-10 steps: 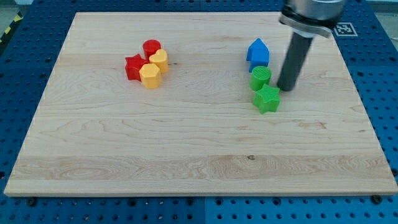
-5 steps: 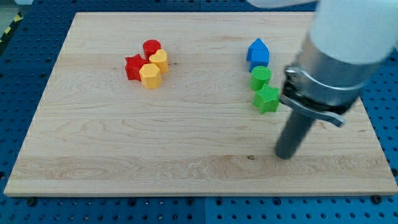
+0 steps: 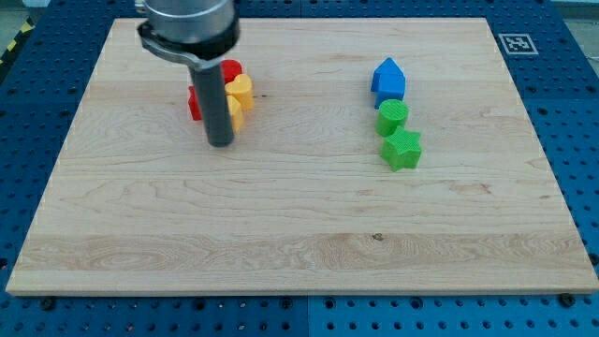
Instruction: Slide the group of blocks slightly up
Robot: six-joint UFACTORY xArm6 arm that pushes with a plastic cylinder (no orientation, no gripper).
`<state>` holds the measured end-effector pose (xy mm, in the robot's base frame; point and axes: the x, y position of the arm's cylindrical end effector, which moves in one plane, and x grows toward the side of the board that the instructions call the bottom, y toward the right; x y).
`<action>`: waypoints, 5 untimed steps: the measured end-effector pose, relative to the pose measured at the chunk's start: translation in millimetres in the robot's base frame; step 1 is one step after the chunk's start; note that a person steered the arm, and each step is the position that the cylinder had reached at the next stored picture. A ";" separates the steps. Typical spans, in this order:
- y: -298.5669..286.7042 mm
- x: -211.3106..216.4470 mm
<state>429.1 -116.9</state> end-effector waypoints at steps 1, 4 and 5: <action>-27.3 -18.1; 24.3 -51.3; 27.1 -73.5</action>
